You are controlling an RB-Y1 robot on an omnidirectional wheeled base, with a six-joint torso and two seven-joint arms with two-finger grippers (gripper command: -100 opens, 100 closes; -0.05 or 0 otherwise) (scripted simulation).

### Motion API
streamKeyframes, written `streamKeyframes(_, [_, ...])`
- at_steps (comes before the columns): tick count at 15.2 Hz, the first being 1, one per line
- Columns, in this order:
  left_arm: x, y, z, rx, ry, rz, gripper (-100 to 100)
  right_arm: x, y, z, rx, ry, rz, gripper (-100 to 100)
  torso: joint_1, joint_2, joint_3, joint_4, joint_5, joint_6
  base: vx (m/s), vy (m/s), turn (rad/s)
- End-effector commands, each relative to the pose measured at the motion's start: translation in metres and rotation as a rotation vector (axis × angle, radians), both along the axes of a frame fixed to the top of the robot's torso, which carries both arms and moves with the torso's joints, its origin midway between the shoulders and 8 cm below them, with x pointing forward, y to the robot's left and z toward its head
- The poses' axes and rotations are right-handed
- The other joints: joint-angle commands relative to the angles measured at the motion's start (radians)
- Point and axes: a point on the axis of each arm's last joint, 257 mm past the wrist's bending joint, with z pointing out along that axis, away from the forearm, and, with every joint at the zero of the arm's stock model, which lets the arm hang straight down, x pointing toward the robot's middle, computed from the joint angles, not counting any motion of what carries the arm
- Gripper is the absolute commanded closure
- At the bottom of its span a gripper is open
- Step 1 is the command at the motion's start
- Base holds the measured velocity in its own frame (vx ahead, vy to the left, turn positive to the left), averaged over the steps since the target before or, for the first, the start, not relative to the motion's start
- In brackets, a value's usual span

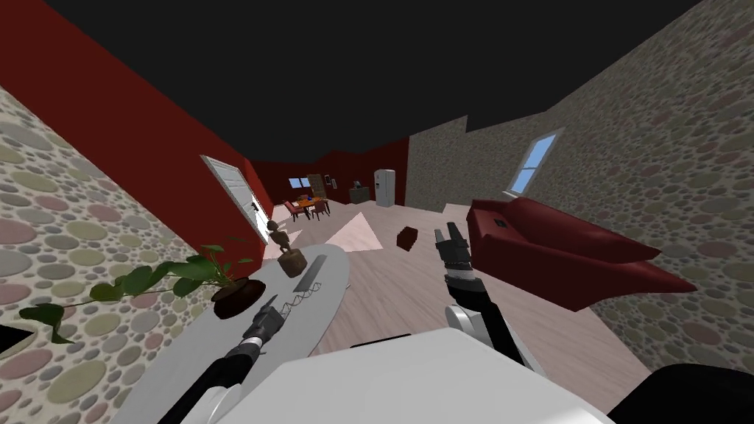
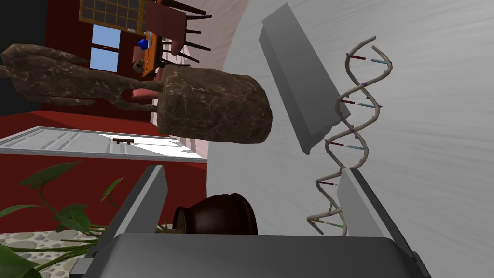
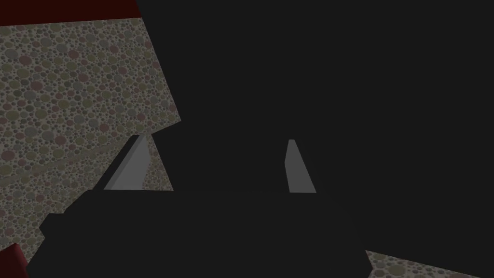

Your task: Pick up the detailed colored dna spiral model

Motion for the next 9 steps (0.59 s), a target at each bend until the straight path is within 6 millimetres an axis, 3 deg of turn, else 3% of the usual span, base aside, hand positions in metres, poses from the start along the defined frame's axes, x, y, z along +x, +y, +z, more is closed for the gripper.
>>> streamKeyframes(1, [-0.013,0.018,-0.023,-0.058,0.071,0.046,-100,0.000,0.000,0.000,0.000,0.000,0.000,0,0.000,0.000,0.000,0.000,0.000,0.000,-0.014,0.011,-0.441])
streamKeyframes(9, [-0.045,0.050,-0.065,-0.189,0.189,0.159,-100,0.000,0.000,0.000,0.000,0.000,0.000,0,0.000,0.000,0.000,0.000,0.000,-0.001,-0.009,0.013,-0.164])
